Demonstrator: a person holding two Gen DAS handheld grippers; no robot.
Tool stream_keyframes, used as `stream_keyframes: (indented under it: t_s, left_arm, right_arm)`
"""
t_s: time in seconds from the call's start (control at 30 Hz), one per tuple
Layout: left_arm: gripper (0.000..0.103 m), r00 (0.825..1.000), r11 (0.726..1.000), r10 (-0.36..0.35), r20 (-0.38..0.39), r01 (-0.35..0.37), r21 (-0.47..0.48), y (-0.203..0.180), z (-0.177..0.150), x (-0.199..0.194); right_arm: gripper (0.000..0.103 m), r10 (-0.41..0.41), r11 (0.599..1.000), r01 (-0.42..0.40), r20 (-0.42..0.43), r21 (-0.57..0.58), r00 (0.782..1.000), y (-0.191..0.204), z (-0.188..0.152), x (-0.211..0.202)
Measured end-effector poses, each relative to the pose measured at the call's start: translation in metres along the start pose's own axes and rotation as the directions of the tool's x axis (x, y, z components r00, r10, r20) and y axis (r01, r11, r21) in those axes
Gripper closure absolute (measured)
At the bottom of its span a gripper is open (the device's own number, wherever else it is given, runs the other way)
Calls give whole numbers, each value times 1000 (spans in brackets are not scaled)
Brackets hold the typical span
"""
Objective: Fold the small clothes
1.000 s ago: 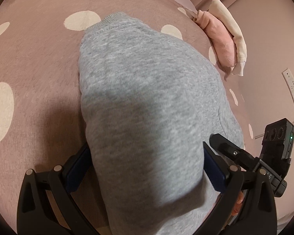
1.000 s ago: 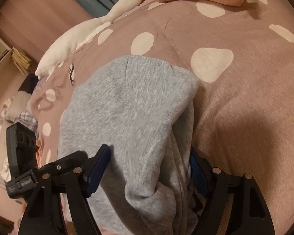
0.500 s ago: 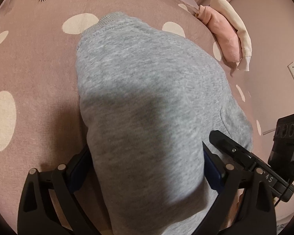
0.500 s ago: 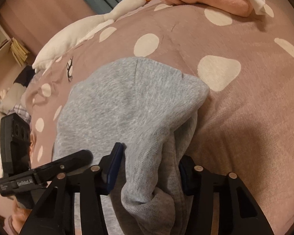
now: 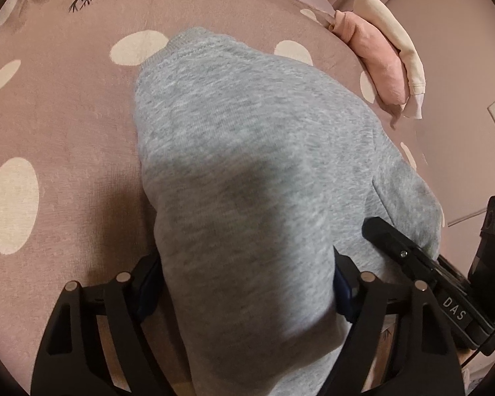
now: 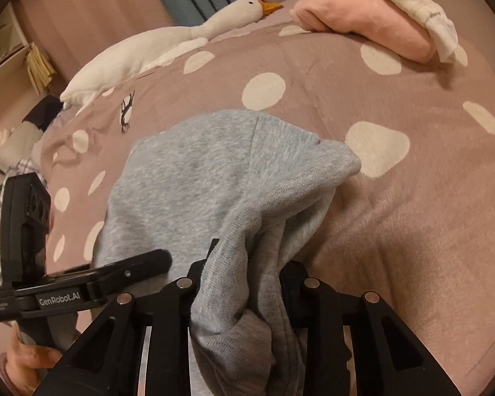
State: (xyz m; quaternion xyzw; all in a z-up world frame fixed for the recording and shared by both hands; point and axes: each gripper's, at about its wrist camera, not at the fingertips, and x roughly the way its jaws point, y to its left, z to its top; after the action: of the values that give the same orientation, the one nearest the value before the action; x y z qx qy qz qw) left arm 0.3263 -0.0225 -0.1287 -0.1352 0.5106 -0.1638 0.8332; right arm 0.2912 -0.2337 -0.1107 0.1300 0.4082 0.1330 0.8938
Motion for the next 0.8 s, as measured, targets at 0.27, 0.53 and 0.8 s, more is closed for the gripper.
stream_keyframes:
  t_s: [0.27, 0.53, 0.8]
  left_arm:
    - [28, 999, 1000, 1, 39, -2, 25, -8, 1, -11]
    - [28, 996, 998, 15, 83, -20, 63, -16, -2, -30]
    - [28, 995, 998, 17, 94, -23, 53, -10, -16, -49]
  right_arm:
    - [75, -10, 998, 13, 57, -55, 998, 17, 3, -10]
    - [75, 1, 996, 7, 89, -86, 996, 31, 2, -23]
    - [75, 22, 995, -13, 94, -101, 995, 44, -9, -38]
